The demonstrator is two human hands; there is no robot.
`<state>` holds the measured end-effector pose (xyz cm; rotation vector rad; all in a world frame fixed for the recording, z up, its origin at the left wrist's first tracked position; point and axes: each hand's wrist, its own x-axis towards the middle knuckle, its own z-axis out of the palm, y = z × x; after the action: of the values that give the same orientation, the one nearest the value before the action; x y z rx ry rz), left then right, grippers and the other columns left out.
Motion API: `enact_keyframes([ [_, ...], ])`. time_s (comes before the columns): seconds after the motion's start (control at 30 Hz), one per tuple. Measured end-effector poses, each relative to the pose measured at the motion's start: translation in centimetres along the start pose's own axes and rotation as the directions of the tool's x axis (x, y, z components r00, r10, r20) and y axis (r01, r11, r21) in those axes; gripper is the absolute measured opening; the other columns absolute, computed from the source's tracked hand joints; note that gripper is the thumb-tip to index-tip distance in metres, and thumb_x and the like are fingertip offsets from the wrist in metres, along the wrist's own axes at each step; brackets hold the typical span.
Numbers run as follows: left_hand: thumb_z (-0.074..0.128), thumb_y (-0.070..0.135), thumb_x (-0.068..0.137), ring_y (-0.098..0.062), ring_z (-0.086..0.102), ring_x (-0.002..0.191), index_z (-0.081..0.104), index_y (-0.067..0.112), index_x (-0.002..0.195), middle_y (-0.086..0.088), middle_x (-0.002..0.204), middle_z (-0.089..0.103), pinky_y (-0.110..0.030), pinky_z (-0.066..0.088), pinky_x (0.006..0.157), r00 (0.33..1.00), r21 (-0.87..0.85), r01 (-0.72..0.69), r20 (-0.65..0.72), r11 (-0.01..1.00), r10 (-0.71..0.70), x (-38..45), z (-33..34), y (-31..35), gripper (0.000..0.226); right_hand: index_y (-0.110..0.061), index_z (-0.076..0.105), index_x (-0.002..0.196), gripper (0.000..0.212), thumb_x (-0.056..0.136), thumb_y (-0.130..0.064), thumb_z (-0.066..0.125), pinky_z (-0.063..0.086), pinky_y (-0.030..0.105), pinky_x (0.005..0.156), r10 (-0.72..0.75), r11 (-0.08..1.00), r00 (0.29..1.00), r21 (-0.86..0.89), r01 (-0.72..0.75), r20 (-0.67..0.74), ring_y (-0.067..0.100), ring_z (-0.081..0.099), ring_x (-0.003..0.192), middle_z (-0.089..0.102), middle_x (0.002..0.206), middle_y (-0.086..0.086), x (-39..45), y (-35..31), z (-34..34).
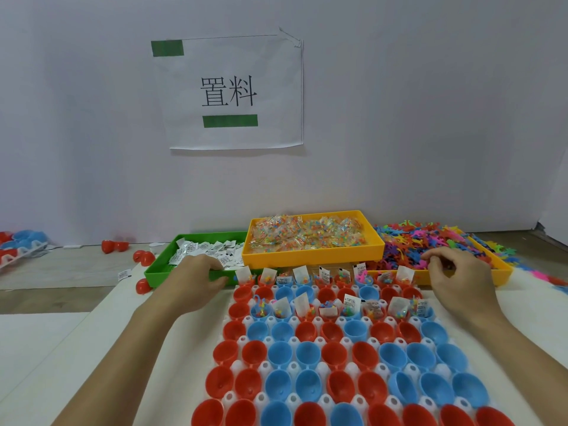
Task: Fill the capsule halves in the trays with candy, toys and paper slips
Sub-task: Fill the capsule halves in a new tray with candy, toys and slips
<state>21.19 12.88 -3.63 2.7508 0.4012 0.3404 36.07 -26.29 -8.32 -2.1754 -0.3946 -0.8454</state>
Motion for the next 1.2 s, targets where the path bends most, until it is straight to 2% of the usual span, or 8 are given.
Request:
enact_keyframes([
  [0.23, 0.067, 0.012, 0.092, -0.018, 0.06, 0.092, 0.072, 0.015, 0.109, -0.003, 0.109, 0.07, -0.033, 0.052, 0.086, 0.999, 0.076, -0.004, -0.048, 0.997, 0.008, 0.2, -0.1, -0.3, 0.019, -0.003, 0.075, 0.096, 0.017, 0.093, 0.001, 0.059, 0.044, 0.032, 0.076, -0.001, 1.0, 1.0, -0.002, 0.001, -0.007, 0.021, 0.058, 0.085, 0.073, 0.094, 0.014, 0.0, 0.2, 0.1],
  [0.43, 0.069, 0.034, 0.09, -0.021, 0.054, 0.114, 0.067, 0.025, 0.121, 0.001, 0.122, 0.063, -0.043, 0.048, 0.097, 0.999, 0.131, -0.036, -0.01, 0.991, 0.038, 0.0, 0.5, 0.3, 0.032, -0.004, 0.074, 0.096, 0.017, 0.093, 0.001, 0.059, 0.044, 0.032, 0.075, -0.002, 1.0, 1.0, -0.005, 0.002, -0.003, 0.021, 0.058, 0.085, 0.073, 0.093, 0.013, 0.1, 0.3, 0.1],
  [0.6, 0.066, 0.024, 0.093, -0.017, 0.062, 0.091, 0.071, 0.015, 0.11, -0.002, 0.105, 0.07, -0.033, 0.054, 0.082, 0.999, 0.075, 0.03, 0.01, 0.997, -0.031, 0.3, 0.9, 0.5, 0.02, -0.004, 0.074, 0.096, 0.016, 0.093, 0.0, 0.059, 0.045, 0.033, 0.075, -0.003, 1.0, 1.0, -0.009, 0.003, -0.002, 0.021, 0.059, 0.084, 0.073, 0.092, 0.013, 0.1, 0.3, 0.1],
  [0.77, 0.065, 0.016, 0.092, -0.017, 0.06, 0.085, 0.069, 0.011, 0.103, -0.004, 0.097, 0.066, -0.026, 0.048, 0.068, 0.997, 0.083, 0.074, 0.009, 0.994, -0.075, 0.4, 1.2, 0.5, 0.013, -0.004, 0.074, 0.096, 0.016, 0.093, 0.0, 0.059, 0.05, 0.037, 0.075, -0.006, 1.0, 1.0, -0.011, 0.006, 0.003, 0.024, 0.061, 0.084, 0.072, 0.092, 0.012, 0.1, 0.3, 0.1],
  [0.9, 0.068, 0.02, 0.09, -0.022, 0.063, 0.081, 0.069, 0.009, 0.094, -0.007, 0.089, 0.067, -0.036, 0.053, 0.07, 0.995, 0.046, 0.101, 0.012, 0.994, -0.102, 0.4, 1.0, 0.6, 0.012, -0.005, 0.074, 0.097, 0.016, 0.093, 0.0, 0.059, 0.052, 0.04, 0.077, -0.008, 1.0, 1.0, -0.01, 0.008, 0.005, 0.024, 0.061, 0.086, 0.072, 0.093, 0.012, 0.0, 0.3, 0.1],
  [1.03, 0.071, 0.021, 0.087, -0.02, 0.06, 0.073, 0.069, 0.009, 0.085, -0.008, 0.082, 0.068, -0.034, 0.047, 0.063, 0.99, -0.037, 0.138, 0.01, 0.99, -0.138, 0.4, 0.4, 0.5, 0.012, -0.005, 0.074, 0.097, 0.016, 0.093, 0.0, 0.059, 0.047, 0.034, 0.075, -0.004, 1.0, 1.0, -0.006, 0.004, -0.001, 0.021, 0.06, 0.085, 0.073, 0.093, 0.012, 0.0, 0.2, 0.1],
  [1.13, 0.063, 0.014, 0.088, -0.02, 0.052, 0.066, 0.063, 0.009, 0.072, -0.01, 0.073, 0.062, -0.031, 0.042, 0.062, 0.985, -0.176, 0.155, -0.054, 0.972, -0.167, 0.4, -0.1, 0.5, 0.016, -0.005, 0.074, 0.097, 0.017, 0.093, 0.001, 0.059, 0.044, 0.032, 0.073, -0.004, 1.0, 1.0, 0.005, 0.004, -0.006, 0.021, 0.059, 0.083, 0.073, 0.092, 0.012, 0.0, 0.2, 0.0],
  [1.2, 0.061, 0.012, 0.089, -0.021, 0.059, 0.084, 0.072, 0.007, 0.092, -0.014, 0.094, 0.068, -0.035, 0.05, 0.078, 0.973, -0.29, 0.15, -0.126, 0.945, -0.193, 0.3, -0.2, 0.7, 0.012, -0.005, 0.074, 0.098, 0.017, 0.093, 0.001, 0.059, 0.043, 0.031, 0.073, 0.003, 1.0, 1.0, 0.01, -0.003, -0.001, 0.022, 0.06, 0.083, 0.073, 0.093, 0.012, 0.0, 0.2, 0.0],
])
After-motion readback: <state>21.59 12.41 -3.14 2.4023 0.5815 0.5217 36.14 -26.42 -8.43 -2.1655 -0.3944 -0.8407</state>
